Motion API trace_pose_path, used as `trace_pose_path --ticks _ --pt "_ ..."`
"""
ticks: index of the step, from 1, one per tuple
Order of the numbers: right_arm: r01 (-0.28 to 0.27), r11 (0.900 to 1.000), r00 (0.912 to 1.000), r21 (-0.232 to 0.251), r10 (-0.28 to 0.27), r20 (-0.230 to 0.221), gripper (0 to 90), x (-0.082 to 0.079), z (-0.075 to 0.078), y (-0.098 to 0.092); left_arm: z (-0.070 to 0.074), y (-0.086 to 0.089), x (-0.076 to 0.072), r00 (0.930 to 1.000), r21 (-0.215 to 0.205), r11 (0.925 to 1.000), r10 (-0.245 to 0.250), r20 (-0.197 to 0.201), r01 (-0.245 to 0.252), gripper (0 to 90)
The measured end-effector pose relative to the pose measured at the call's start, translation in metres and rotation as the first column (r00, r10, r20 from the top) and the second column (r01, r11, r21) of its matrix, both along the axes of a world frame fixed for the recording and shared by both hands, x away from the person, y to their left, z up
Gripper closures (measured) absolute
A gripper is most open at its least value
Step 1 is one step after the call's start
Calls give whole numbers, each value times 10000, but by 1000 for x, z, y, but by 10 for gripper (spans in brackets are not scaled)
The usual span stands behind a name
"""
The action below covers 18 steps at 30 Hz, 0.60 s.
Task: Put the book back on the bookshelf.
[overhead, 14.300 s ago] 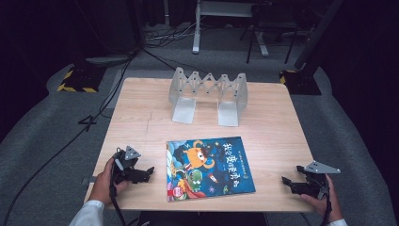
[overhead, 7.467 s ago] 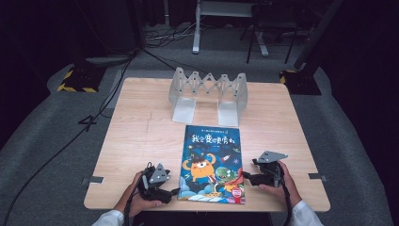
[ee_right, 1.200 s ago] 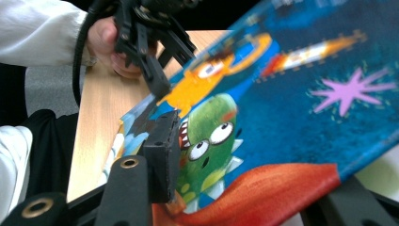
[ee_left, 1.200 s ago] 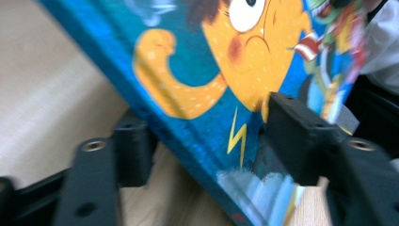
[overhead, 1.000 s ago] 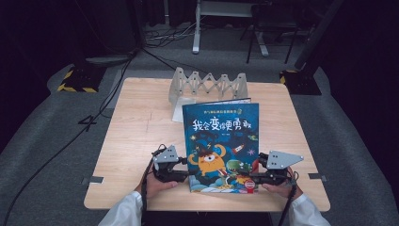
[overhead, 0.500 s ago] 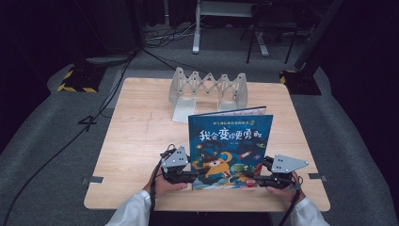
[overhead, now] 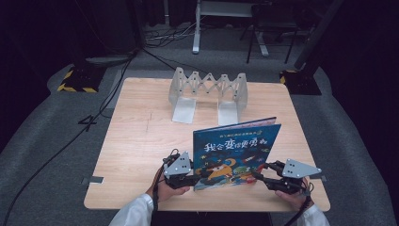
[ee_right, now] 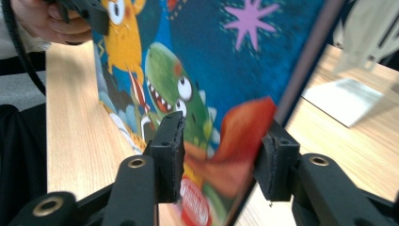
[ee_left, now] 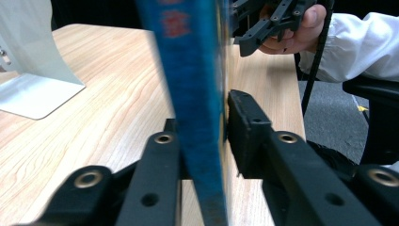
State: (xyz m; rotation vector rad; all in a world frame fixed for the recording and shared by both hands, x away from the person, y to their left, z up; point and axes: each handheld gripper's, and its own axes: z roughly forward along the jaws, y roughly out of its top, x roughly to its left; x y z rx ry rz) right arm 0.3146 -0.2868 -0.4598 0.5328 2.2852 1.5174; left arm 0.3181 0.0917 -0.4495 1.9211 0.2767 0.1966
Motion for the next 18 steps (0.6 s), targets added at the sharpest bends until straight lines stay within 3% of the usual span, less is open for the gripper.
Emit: trace_pose_path --ticks 4,7,11,14,18 --pt "321 9995 9995 46 -321 -8 543 0 2 -8 0 -2 -1 9999 -39 9999 -105 51 106 799" --pt "920 9943 9958 542 -920 -16 487 4 7 -16 1 -3 -1 9996 51 10000 -37 276 36 825" --pt "1150 9893 9934 896 -1145 -105 414 16 16 -18 0 -3 0 9998 -28 10000 -16 213 17 826" --pt "1095 9893 9940 965 -1084 -163 417 25 20 -10 0 -3 1 9997 -26 10000 26 232 -26 826" --pt "607 9968 9979 524 -594 -247 435 31 18 7 0 -4 2 9996 -133 9998 173 238 -170 826"
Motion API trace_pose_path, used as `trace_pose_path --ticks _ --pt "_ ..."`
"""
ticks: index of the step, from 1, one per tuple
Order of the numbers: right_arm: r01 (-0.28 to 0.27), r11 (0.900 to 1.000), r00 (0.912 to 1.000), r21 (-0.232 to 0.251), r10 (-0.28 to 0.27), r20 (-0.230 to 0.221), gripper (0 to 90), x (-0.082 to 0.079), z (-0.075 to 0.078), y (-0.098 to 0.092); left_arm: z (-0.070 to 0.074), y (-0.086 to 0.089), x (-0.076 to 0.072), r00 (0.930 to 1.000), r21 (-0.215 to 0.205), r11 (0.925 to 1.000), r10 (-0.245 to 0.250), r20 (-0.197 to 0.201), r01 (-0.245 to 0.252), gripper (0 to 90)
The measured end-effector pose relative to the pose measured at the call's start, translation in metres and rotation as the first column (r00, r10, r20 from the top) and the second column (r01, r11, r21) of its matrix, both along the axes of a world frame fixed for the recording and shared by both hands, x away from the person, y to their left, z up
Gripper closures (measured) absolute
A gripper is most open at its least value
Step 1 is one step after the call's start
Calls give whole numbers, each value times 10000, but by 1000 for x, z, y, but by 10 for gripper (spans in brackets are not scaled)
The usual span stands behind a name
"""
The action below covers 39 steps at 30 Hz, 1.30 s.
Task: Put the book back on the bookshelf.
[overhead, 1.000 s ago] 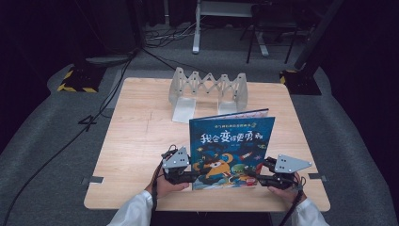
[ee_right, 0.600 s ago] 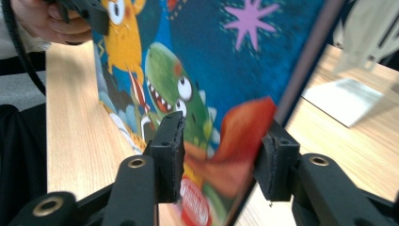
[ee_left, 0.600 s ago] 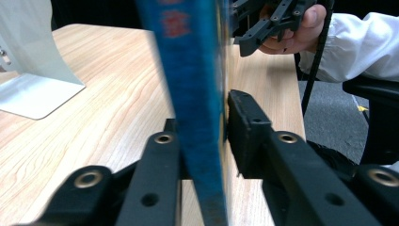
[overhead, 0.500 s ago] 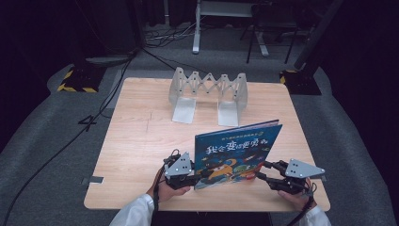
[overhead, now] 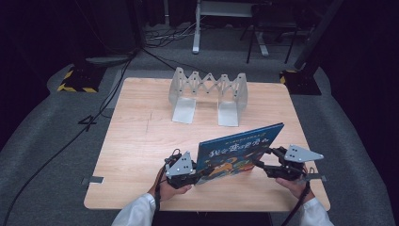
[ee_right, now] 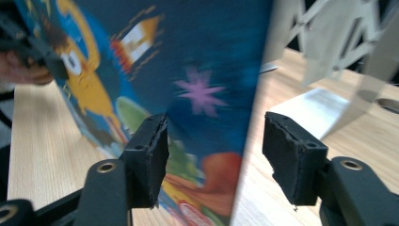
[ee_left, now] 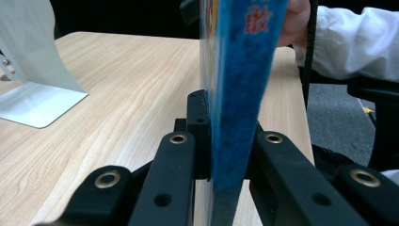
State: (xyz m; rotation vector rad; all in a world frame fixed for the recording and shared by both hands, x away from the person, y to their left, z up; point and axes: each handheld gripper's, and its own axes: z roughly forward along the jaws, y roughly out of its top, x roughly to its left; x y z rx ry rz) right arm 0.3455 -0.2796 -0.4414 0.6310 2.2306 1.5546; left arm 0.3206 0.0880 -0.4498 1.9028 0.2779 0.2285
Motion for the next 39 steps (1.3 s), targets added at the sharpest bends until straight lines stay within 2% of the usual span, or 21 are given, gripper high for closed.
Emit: trace_pose_path --ticks 1,3,7,11,14,16,21,22,24,32,34,39 --pt "-108 9999 9999 -128 108 -39 457 1 -1 4 0 0 0 10000 -37 10000 34 -1 -34 826" --pt "-61 9994 10000 -351 62 14 419 3 -3 12 1 2 2 9999 -217 9997 142 -40 -143 826" --pt "-80 9998 9996 -200 74 -278 443 9 -2 14 2 4 3 9996 -429 9987 271 4 -270 823" --pt "-79 9999 9994 -85 76 -352 443 10 -3 14 6 2 2 9989 -581 9978 351 313 -333 814" --pt "-114 9999 9994 -101 111 -320 448 10 -3 16 9 2 2 9983 -816 9958 451 370 -420 801" --pt "-182 9997 9995 -153 178 -272 460 10 -3 18 10 3 3 9974 -770 9959 516 501 -477 795" --pt "-166 9997 9994 -182 160 -297 466 10 -4 19 11 2 1 9973 -863 9946 617 406 -580 791" --pt "-164 9997 9994 -196 158 -295 468 10 -4 19 11 3 1 9970 -1014 9934 586 501 -533 787" --pt "-173 9997 9993 -194 167 -325 471 10 -5 19 15 7 2 9978 -1402 9891 510 428 -445 785" --pt "-43 9997 9995 -261 35 -303 453 9 -7 20 17 6 3 9979 -1243 9918 354 551 -283 809" --pt "6 9996 9995 -282 -14 -306 446 10 -7 21 17 6 2 9971 -1243 9914 490 587 -414 801" --pt "115 9996 9995 -270 -124 -300 446 9 -8 22 9 5 5 9978 -1394 9897 396 539 -318 793"
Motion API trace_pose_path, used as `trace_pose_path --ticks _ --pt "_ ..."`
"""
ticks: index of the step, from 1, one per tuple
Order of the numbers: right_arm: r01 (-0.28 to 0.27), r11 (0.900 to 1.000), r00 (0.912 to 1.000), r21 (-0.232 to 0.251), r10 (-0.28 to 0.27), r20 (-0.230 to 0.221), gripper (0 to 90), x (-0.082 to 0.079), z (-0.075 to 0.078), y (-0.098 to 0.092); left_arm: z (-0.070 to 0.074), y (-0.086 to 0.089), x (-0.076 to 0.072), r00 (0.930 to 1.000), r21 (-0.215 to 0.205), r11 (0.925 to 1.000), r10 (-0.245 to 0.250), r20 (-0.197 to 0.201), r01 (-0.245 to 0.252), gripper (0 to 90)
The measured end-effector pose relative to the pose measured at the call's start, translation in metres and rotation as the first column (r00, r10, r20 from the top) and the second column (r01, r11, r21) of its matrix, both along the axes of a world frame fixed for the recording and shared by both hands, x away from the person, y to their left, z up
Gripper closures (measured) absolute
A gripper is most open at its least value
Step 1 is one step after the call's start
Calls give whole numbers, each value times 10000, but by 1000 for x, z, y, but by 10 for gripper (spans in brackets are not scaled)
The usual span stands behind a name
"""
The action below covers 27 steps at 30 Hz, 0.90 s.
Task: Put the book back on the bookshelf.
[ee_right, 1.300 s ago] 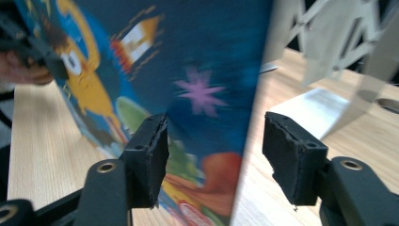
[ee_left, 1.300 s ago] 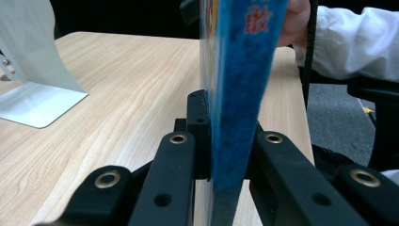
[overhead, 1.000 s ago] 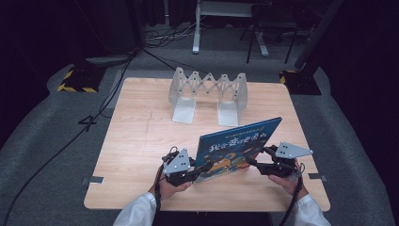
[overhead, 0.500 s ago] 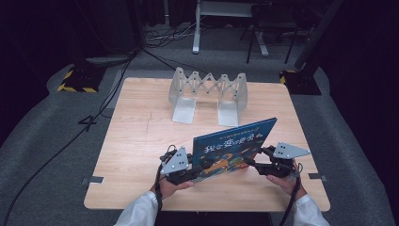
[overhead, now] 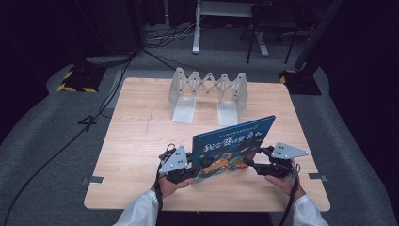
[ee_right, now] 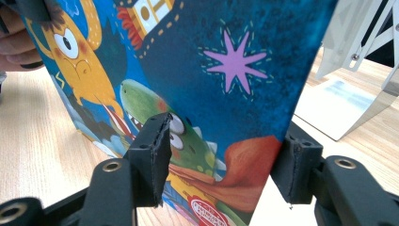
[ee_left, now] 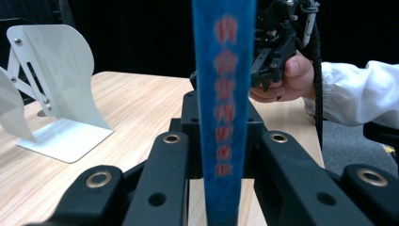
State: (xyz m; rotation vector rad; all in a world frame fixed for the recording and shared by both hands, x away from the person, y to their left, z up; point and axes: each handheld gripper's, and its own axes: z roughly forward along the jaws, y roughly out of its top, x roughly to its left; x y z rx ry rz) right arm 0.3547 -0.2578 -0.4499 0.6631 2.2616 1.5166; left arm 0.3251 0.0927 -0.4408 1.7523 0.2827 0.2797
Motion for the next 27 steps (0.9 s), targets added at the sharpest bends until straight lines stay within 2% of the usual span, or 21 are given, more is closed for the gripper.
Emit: trace_pose_path --ticks 1,5,7,10,14,16,17,19,22,25,27 --pt "-23 10000 10000 31 23 -6 448 0 -1 -1 -2 -1 0 10000 107 9999 -7 74 6 793" --pt "-72 9999 9999 -106 71 -95 459 -1 -5 -3 -4 -4 0 9999 83 9998 -155 -63 156 810" --pt "25 9995 9998 -326 -31 -197 445 -2 -8 -3 -4 -4 0 9998 18 9999 -141 -160 141 821" --pt "117 9981 9995 -609 -135 -280 408 -4 -13 -8 -3 -4 0 9999 57 10000 44 -133 -43 827" --pt "666 9943 9957 -831 -716 -588 330 -3 -21 -22 2 -2 2 9990 114 9989 445 11 -445 828" --pt "1085 9886 9890 -1047 -1180 -893 273 1 -26 -31 4 -1 4 9979 84 9979 643 10 -643 828" --pt "1421 9827 9827 -1189 -1545 -1020 235 3 -29 -34 5 0 5 9974 112 9973 727 11 -727 828" --pt "2102 9638 9641 -1642 -2322 -1288 223 7 -33 -39 7 1 7 9961 201 9959 882 61 -883 829" --pt "2350 9446 9513 -2293 -2719 -1454 211 11 -40 -41 14 3 10 9919 358 9915 1244 239 -1252 829" --pt "2282 9324 9512 -2802 -2749 -1400 210 11 -45 -39 20 7 14 9881 579 9870 1474 437 -1498 829" --pt "2235 9297 9507 -2927 -2741 -1448 210 12 -48 -37 21 10 16 9854 596 9846 1610 555 -1642 829"
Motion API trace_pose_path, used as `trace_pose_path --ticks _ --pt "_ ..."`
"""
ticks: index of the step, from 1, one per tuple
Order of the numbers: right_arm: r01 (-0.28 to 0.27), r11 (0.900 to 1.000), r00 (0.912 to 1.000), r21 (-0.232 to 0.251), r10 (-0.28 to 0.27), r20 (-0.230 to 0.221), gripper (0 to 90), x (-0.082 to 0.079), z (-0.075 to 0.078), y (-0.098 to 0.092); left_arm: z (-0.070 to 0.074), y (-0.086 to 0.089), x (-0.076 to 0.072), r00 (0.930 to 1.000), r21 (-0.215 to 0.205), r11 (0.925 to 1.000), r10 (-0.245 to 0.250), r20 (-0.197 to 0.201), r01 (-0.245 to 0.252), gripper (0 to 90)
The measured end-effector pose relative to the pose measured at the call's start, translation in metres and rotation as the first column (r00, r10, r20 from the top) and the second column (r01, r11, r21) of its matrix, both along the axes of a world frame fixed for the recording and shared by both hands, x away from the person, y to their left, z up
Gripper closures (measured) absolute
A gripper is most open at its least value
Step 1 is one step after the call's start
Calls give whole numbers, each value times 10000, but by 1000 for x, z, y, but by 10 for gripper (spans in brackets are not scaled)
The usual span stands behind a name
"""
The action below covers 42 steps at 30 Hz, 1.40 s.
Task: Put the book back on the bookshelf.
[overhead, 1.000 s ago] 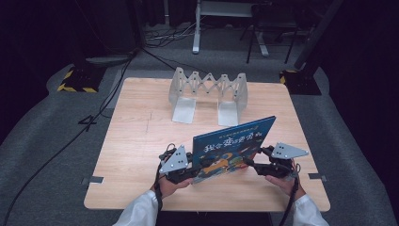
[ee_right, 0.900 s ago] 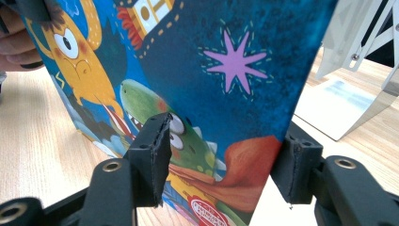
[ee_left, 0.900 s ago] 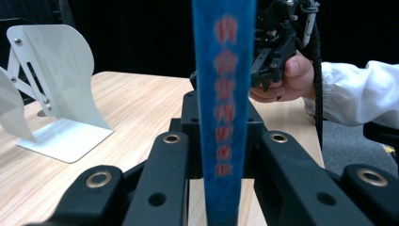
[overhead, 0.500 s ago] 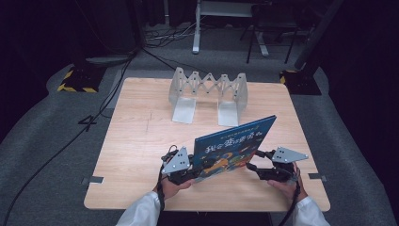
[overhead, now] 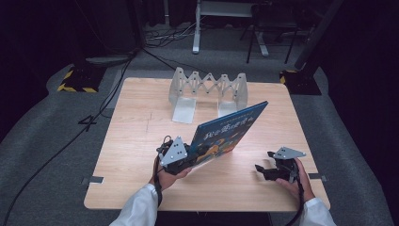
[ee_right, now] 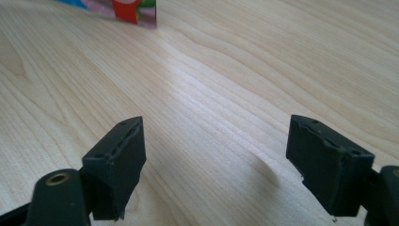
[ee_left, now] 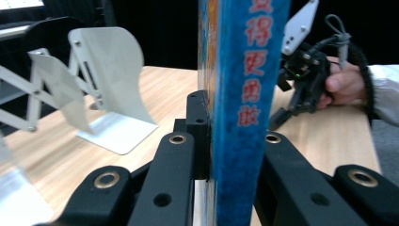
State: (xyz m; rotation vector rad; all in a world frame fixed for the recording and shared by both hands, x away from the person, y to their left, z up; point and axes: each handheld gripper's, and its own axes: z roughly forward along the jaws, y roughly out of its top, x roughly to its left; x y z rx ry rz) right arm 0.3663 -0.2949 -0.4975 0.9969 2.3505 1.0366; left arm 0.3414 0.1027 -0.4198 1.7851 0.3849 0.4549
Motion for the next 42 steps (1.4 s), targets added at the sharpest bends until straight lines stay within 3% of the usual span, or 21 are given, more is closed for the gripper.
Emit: trace_pose_path --ticks 4,9,11,14,18,25,33,38,42 --pt "-68 9997 9998 -238 64 -180 210 1 -4 3 3 7 3 9989 271 9988 403 252 -410 830" --pt "-108 9998 9998 -186 105 -170 210 1 -5 3 7 15 5 9971 395 9973 592 473 -611 830" --pt "-90 9999 9997 -134 87 -224 212 1 -5 3 10 22 9 9953 655 9952 682 690 -727 830" --pt "-188 9998 9994 -111 185 -304 211 2 -5 2 18 32 15 9884 944 9876 1165 974 -1257 830" --pt "-227 9997 9985 -14 226 -508 206 4 -5 1 21 40 22 9837 963 9825 1501 990 -1596 830" --pt "-260 9997 9982 44 262 -536 207 4 -5 0 26 49 32 9701 1324 9650 2112 1199 -2265 831" --pt "-345 9994 9976 96 350 -601 205 4 -6 0 36 58 36 9545 1327 9523 2534 1574 -2747 830" --pt "-396 9991 9973 114 403 -616 204 4 -6 0 40 61 41 9493 1090 9532 2609 1752 -2821 830" --pt "-591 9982 9962 127 598 -637 201 4 -6 1 42 60 53 9386 1034 9429 2955 1783 -3165 830"
